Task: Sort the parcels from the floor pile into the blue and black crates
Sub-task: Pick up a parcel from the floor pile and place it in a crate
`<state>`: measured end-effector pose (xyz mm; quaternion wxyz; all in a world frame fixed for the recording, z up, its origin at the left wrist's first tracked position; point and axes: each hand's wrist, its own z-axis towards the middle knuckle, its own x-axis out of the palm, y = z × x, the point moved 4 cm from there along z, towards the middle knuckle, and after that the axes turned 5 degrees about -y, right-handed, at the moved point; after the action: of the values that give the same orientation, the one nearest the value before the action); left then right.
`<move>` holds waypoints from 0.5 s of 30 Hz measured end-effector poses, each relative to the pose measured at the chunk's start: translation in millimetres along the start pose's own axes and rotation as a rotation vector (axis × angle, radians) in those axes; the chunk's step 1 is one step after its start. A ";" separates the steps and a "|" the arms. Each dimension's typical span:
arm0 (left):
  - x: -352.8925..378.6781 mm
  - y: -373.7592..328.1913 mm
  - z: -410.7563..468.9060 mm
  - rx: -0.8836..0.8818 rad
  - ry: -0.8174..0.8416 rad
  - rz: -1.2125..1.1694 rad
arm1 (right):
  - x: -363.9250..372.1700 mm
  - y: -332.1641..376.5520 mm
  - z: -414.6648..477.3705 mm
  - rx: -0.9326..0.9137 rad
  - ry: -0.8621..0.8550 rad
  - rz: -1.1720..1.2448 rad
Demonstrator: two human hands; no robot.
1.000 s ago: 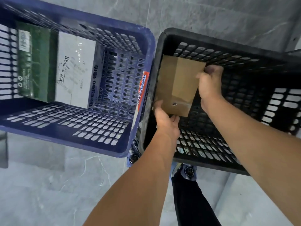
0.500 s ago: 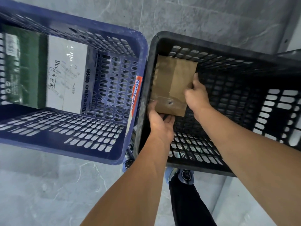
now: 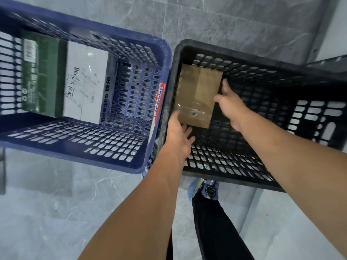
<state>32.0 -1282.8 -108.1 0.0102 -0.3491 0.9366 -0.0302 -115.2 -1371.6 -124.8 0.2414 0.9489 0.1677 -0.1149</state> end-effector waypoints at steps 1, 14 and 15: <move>-0.8 -1.8 -10.5 0.012 0.015 0.039 | -3.2 4.3 -9.1 -0.001 -0.009 0.036; -11.3 -103.2 -245.8 0.423 0.166 0.254 | -53.2 130.7 -221.0 -0.103 -0.037 0.304; -16.0 -114.8 -267.8 0.441 0.163 0.256 | -57.7 146.2 -241.6 -0.116 -0.040 0.319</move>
<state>108.3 -1345.7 166.4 0.0140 -0.2134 0.9416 -0.2599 -80.4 -1387.8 160.9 0.3143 0.9455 0.0164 -0.0839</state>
